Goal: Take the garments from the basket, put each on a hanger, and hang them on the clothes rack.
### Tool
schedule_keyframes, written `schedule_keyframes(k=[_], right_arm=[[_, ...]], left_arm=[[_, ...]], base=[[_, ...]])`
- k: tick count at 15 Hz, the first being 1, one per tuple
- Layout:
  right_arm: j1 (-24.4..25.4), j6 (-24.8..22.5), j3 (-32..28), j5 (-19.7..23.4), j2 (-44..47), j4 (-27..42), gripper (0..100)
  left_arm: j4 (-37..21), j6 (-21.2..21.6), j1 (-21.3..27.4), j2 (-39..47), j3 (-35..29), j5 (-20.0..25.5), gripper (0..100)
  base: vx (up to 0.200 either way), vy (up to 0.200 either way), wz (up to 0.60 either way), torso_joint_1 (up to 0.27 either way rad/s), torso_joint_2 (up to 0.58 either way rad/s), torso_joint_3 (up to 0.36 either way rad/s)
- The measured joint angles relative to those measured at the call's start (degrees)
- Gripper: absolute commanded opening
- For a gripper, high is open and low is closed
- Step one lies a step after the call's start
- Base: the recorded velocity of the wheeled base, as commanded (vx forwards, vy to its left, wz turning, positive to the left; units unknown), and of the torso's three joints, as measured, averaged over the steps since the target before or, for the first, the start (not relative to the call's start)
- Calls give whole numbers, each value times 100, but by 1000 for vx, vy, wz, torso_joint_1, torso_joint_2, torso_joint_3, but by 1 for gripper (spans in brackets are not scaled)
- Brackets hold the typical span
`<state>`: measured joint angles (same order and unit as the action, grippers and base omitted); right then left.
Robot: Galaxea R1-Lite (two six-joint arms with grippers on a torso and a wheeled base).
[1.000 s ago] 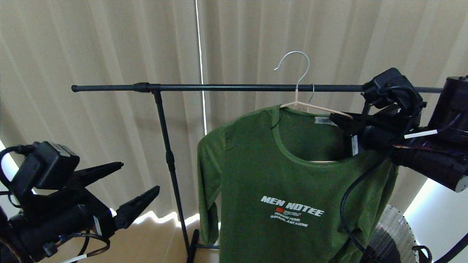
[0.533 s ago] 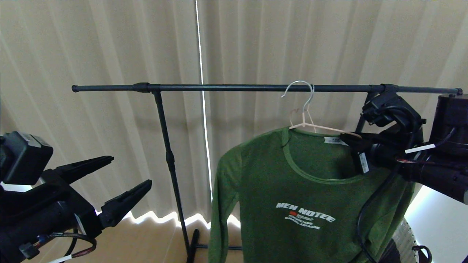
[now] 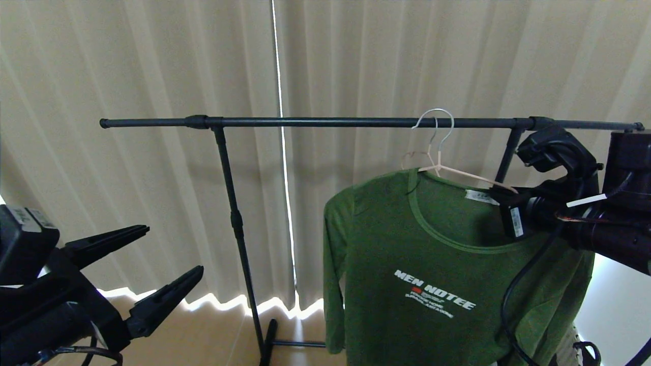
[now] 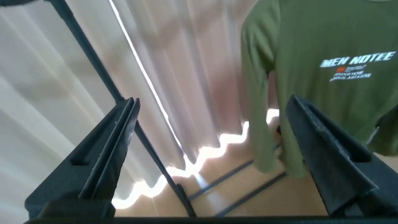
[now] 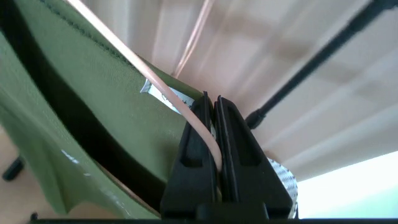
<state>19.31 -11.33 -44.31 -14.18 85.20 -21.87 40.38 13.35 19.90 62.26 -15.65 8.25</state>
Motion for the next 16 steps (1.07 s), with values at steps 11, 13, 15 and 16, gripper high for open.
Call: schedule_keyframes(k=[11, 13, 15, 16], right_arm=[[6, 11, -23, -22, 40, -2, 0], [15, 11, -23, -21, 38, -13, 0], [17, 11, -23, -18, 40, -11, 0], [23, 11, -22, -22, 41, -11, 0]], left_arm=[[-11, 0, -11, -127, -7, 0, 100], [0, 15, -11, -129, 11, 0, 100], [-1, 22, -11, -132, 17, 0, 100], [-6, 20, -13, -127, 17, 0, 100]], base=[[145, 0, 0, 0, 1, 3], [0, 0, 0, 0, 0, 0], [0, 0, 0, 0, 0, 0], [0, 0, 0, 0, 0, 0]])
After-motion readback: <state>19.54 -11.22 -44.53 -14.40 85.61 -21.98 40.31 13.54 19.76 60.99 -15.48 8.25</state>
